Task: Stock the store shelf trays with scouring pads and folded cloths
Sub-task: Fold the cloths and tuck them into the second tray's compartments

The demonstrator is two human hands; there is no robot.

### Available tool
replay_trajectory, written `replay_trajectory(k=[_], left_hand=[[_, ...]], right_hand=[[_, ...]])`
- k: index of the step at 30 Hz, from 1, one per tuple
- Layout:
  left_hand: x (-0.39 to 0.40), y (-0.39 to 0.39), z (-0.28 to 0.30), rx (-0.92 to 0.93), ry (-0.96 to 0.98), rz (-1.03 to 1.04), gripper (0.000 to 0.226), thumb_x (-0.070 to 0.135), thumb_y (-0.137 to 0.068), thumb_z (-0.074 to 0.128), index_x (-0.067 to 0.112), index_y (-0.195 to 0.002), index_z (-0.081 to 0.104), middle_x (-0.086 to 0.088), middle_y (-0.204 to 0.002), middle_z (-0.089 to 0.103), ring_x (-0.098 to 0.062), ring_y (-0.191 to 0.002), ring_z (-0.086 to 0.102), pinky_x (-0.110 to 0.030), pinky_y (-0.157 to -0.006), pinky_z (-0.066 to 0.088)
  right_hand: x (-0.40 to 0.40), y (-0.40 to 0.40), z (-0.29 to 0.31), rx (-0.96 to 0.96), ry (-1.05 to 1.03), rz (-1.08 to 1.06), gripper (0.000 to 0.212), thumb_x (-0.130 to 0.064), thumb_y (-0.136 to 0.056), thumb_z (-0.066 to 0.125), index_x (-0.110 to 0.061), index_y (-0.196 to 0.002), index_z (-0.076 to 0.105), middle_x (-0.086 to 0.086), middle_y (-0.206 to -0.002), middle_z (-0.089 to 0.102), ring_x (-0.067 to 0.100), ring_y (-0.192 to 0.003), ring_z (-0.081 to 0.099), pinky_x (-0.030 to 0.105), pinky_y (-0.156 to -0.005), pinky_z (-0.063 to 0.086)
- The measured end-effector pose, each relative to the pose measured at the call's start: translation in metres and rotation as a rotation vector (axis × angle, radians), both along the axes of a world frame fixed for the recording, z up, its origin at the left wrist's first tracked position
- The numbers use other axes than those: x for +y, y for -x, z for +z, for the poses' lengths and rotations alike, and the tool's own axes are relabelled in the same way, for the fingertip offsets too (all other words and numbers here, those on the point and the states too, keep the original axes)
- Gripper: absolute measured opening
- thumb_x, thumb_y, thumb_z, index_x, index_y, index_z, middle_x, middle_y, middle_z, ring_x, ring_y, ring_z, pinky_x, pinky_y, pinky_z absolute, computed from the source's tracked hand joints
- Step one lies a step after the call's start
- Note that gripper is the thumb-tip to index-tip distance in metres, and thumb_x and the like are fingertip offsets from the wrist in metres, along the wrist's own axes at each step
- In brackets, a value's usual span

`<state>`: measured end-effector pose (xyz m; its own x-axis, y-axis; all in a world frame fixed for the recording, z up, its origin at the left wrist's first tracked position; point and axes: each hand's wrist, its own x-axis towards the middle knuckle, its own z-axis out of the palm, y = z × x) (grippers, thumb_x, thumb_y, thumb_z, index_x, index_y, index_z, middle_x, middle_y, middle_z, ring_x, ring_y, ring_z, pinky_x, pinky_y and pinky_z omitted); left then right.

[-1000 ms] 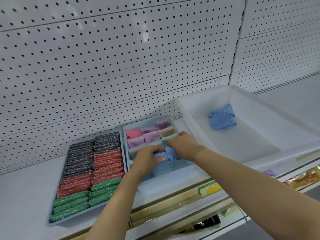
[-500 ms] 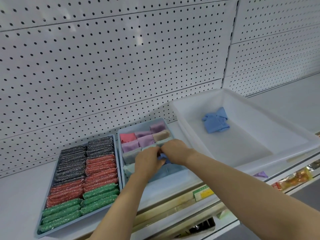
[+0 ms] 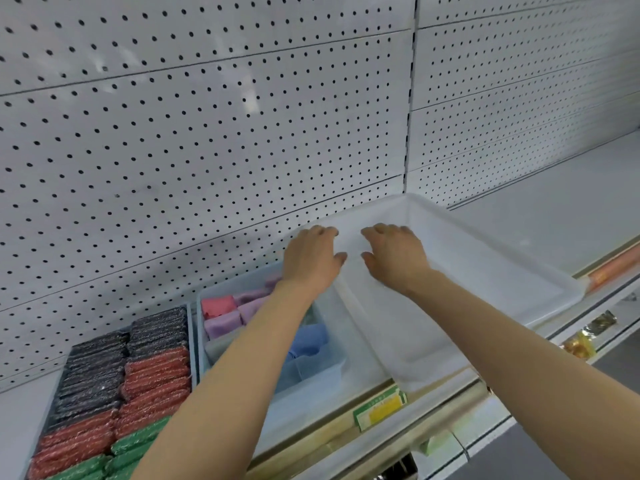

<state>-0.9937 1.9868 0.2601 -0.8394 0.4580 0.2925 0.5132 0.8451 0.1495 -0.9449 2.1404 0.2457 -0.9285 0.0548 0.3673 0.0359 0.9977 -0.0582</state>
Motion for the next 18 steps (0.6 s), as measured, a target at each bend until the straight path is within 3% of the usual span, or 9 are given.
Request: replay_trajectory(k=[5,10,15,18], left_hand=[[0.073,0.025,-0.031,-0.092,0.188,-0.031,0.039,0.032,-0.095,0.051,0.014,-0.13,0.052,-0.008,-0.129,0.055,-0.031,-0.115,0.053,-0.037,-0.089,0.042],[0.127,0.053,-0.06,-0.308,0.309,-0.022,0.036,0.023,-0.101,0.039,0.012,-0.133,0.052,-0.01,-0.134,0.055,-0.03,-0.122,0.054,-0.035,-0.095,0.043],[0.162,0.082,-0.096,-0.498,0.382,-0.012,0.037,0.02,-0.1,0.043,0.011,-0.135,0.051,-0.009,-0.14,0.052,-0.027,-0.129,0.049,-0.035,-0.107,0.037],[0.173,0.086,-0.11,-0.44,0.368,0.014,0.037,0.023,-0.1,0.042,0.017,-0.135,0.052,-0.003,-0.137,0.054,-0.024,-0.127,0.05,-0.035,-0.105,0.038]], right_hand=[[0.058,-0.008,-0.003,-0.015,0.017,-0.112,0.04,-0.026,-0.091,0.052,-0.011,-0.127,0.052,0.007,-0.119,0.061,0.029,-0.108,0.056,0.034,-0.091,0.035],[0.104,-0.01,-0.005,-0.036,0.0,-0.153,0.042,-0.026,-0.09,0.053,-0.012,-0.13,0.05,0.006,-0.118,0.061,0.028,-0.107,0.056,0.034,-0.092,0.036],[0.139,-0.002,-0.004,-0.05,-0.034,-0.158,0.041,-0.028,-0.092,0.049,-0.015,-0.131,0.046,0.004,-0.123,0.058,0.026,-0.112,0.054,0.034,-0.097,0.034],[0.155,0.002,-0.007,-0.043,-0.035,-0.147,0.038,-0.028,-0.092,0.05,-0.015,-0.128,0.048,0.003,-0.122,0.059,0.027,-0.111,0.054,0.034,-0.096,0.036]])
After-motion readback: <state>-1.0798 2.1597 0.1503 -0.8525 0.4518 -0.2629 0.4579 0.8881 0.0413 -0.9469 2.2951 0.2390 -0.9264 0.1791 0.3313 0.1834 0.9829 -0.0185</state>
